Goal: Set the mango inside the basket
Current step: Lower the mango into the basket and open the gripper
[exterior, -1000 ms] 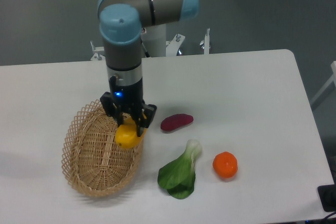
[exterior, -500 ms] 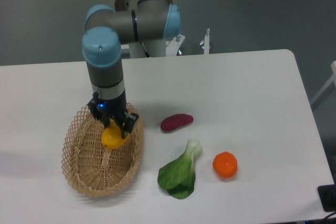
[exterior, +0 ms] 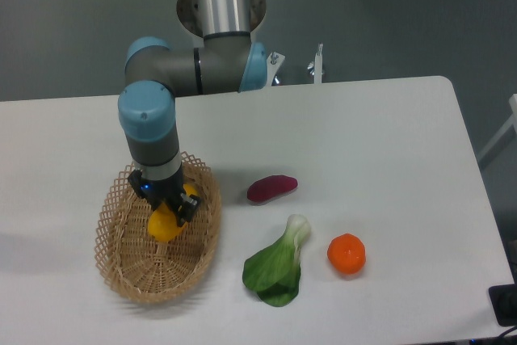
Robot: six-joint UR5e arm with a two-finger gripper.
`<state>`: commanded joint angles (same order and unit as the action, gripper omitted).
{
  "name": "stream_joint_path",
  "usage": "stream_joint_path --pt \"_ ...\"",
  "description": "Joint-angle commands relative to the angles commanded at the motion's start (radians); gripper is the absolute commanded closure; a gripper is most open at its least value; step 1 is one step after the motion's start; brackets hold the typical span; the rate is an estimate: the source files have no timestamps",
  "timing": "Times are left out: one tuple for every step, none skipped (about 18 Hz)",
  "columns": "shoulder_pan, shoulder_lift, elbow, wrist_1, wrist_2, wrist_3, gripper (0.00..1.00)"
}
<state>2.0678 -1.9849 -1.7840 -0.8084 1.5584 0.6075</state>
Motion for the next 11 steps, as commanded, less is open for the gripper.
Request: stream_joint_path --pt "0.000 -0.003 0.002 -0.002 0.006 0.000 0.39" --pt "-0.003 -0.005 0.000 0.000 0.008 0.000 0.39" --pt "-0.011 -0.006 0.000 -0.002 0.009 -0.002 0.39" --pt "-0.012 -0.009 -0.002 0.000 0.009 -0.002 0.37" --pt "-0.012 -0.012 0.000 0.002 0.014 -0.002 0.32" --pt "-0.014 -0.012 0.000 0.000 0.020 -0.002 0.25" --pt "-0.014 -0.012 0.002 0.002 0.023 0.000 0.08" --pt "-0.014 -0.011 0.002 0.000 0.023 0.000 0.01" --pt "-0.014 -0.006 0.002 0.000 0.022 0.000 0.00" --pt "-0.014 -0.002 0.003 0.000 0.022 0.000 0.00" --pt "-0.014 0.001 0.006 0.000 0.020 0.003 0.00"
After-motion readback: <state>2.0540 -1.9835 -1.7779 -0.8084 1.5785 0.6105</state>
